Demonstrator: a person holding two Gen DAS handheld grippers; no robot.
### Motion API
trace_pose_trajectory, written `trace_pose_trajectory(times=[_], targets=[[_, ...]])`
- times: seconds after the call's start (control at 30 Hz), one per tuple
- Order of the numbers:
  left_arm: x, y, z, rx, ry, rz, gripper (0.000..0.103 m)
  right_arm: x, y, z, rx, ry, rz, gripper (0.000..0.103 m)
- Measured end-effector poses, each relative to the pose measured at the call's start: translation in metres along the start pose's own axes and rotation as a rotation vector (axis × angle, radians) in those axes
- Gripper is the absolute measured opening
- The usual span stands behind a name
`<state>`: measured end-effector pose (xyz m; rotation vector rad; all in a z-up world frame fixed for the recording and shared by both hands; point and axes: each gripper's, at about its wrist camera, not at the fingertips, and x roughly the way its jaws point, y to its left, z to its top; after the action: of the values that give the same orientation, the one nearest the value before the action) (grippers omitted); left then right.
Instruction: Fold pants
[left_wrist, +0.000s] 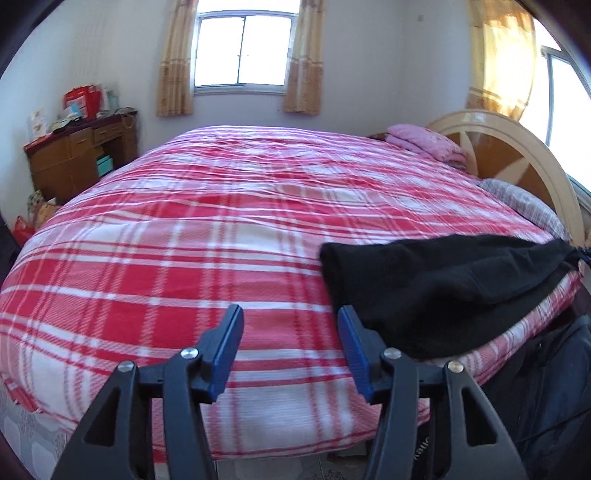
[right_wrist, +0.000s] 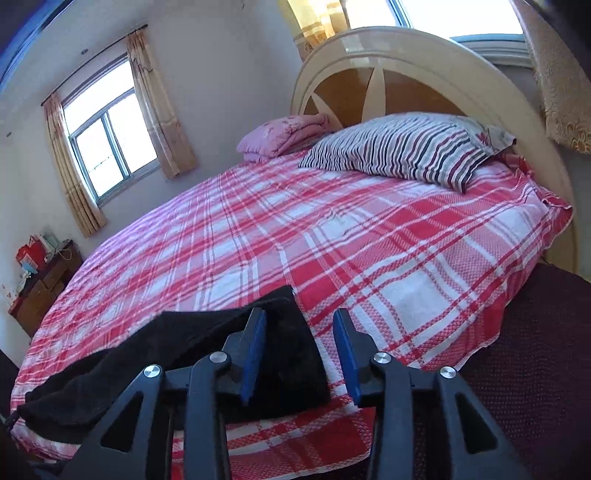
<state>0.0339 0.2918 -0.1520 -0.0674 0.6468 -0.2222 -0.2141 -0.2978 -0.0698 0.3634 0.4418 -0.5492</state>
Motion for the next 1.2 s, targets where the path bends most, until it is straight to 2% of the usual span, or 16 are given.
trace_pose_trajectory(times=[0.13, 0.2, 0.33, 0.43, 0.57, 0.63, 0.7, 0.8, 0.87, 0.97, 1.0, 1.07, 1.1, 1.2], targets=[[0.002, 0.008, 0.013, -0.096, -0.014, -0.031, 0.057, -0.003, 0.043, 0.010, -0.103, -0.061, -0.002, 0.040], [0.009, -0.003, 0.022, -0.084, -0.007, -0.052, 0.057, 0.005, 0.076, 0.014, -0.194, -0.076, 0.019, 0.040], [0.033, -0.033, 0.032, -0.023, 0.045, -0.095, 0.057, 0.025, 0.155, 0.009, -0.397, -0.047, 0.129, 0.044], [0.058, -0.051, 0.038, 0.017, 0.111, -0.092, 0.053, 0.038, 0.210, -0.004, -0.525, -0.018, 0.232, 0.044], [0.078, -0.052, 0.039, -0.016, 0.171, -0.074, 0.046, 0.054, 0.258, -0.019, -0.617, 0.022, 0.368, 0.044], [0.081, -0.048, 0.039, -0.041, 0.175, -0.088, 0.038, 0.065, 0.278, -0.027, -0.642, 0.047, 0.415, 0.044], [0.081, -0.045, 0.039, -0.054, 0.178, -0.070, 0.033, 0.074, 0.289, -0.034, -0.650, 0.067, 0.443, 0.044], [0.077, -0.040, 0.040, -0.093, 0.178, -0.059, 0.033, 0.088, 0.303, -0.046, -0.651, 0.103, 0.479, 0.044], [0.078, -0.038, 0.041, -0.089, 0.182, -0.018, 0.033, 0.094, 0.311, -0.054, -0.655, 0.129, 0.506, 0.044], [0.077, -0.036, 0.043, -0.118, 0.175, -0.059, 0.033, 0.095, 0.314, -0.065, -0.682, 0.149, 0.510, 0.044], [0.078, -0.039, 0.042, -0.117, 0.179, -0.066, 0.030, 0.095, 0.315, -0.066, -0.685, 0.152, 0.511, 0.044], [0.081, -0.042, 0.040, -0.097, 0.189, -0.060, 0.015, 0.095, 0.313, -0.066, -0.670, 0.156, 0.512, 0.044], [0.082, -0.044, 0.040, -0.097, 0.198, -0.057, 0.012, 0.096, 0.312, -0.065, -0.657, 0.158, 0.512, 0.044], [0.078, -0.044, 0.046, -0.093, 0.194, -0.058, 0.008, 0.101, 0.307, -0.062, -0.621, 0.168, 0.504, 0.044]])
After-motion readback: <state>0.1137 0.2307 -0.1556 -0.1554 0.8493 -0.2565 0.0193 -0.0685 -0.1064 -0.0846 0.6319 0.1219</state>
